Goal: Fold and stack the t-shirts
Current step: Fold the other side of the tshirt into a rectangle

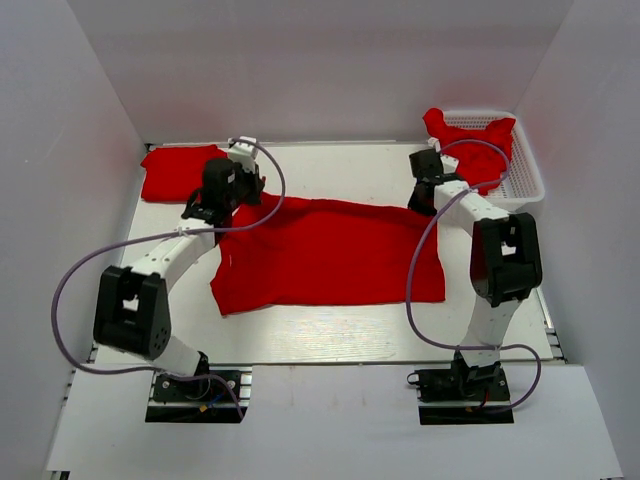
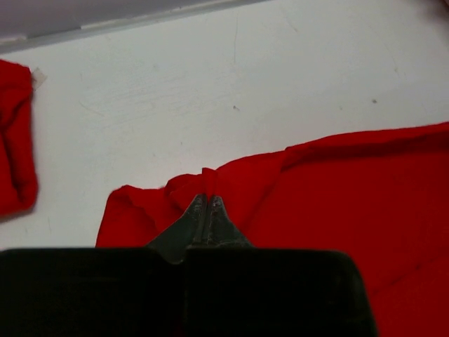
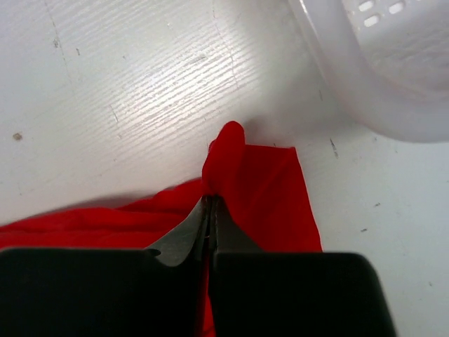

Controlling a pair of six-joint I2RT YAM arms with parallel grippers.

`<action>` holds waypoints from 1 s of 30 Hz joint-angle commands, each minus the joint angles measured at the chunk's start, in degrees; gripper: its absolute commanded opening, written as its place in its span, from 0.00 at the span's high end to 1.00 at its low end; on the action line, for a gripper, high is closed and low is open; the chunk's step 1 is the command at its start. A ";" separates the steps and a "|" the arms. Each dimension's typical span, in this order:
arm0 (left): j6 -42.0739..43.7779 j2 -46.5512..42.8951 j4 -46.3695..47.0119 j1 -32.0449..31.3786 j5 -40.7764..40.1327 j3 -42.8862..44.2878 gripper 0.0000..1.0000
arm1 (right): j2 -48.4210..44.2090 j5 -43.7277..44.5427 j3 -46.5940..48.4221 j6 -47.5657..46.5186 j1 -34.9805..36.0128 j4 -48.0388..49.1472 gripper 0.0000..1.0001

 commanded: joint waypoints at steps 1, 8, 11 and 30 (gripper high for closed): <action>-1.58 -6.11 -3.69 -0.20 0.39 -4.48 1.00 | -3.11 2.09 -1.87 0.34 0.17 0.80 1.00; -5.79 -15.07 -7.64 -0.73 1.01 -12.15 1.00 | -5.74 1.74 -4.16 0.16 0.26 0.01 1.00; -7.03 -17.89 -10.02 -0.73 0.40 -13.72 1.00 | -6.79 1.83 -4.95 -0.19 0.43 -1.12 1.00; -16.44 -32.21 -20.48 -0.73 -2.24 -24.71 1.00 | -13.21 0.60 -11.10 -0.89 0.17 -6.32 1.00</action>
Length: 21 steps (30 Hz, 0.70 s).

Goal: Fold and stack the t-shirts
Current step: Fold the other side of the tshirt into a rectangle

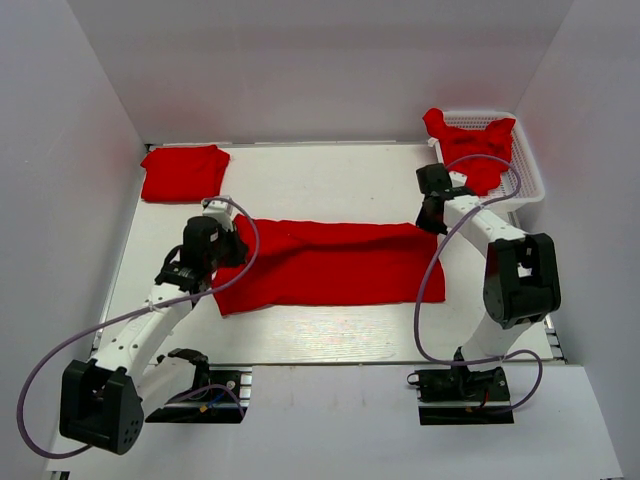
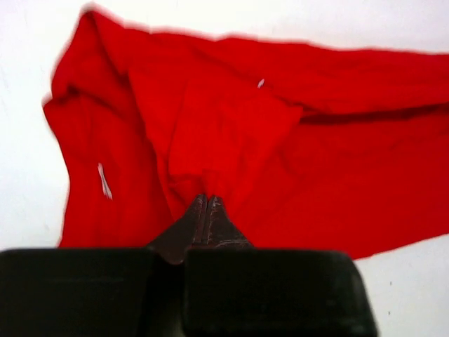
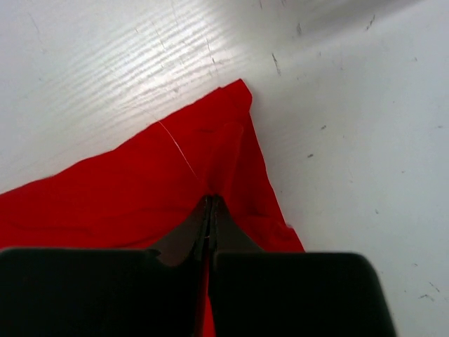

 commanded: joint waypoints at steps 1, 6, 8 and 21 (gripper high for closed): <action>-3.63 -3.72 -2.41 -0.18 1.23 -2.31 1.00 | -3.09 0.34 -1.57 -0.52 -0.04 -1.86 1.00; -7.14 -7.15 -4.24 -0.18 1.24 -6.44 1.00 | -4.32 -0.45 -4.30 -0.61 -0.05 -2.65 1.00; -7.85 -8.55 -5.21 -0.18 0.54 -6.98 1.00 | -4.93 -0.10 -5.44 -0.17 -0.13 -2.83 1.00; -11.02 -13.56 -13.74 -0.18 0.18 -5.83 1.00 | -5.91 -0.63 -6.68 -0.87 -0.13 -3.97 1.00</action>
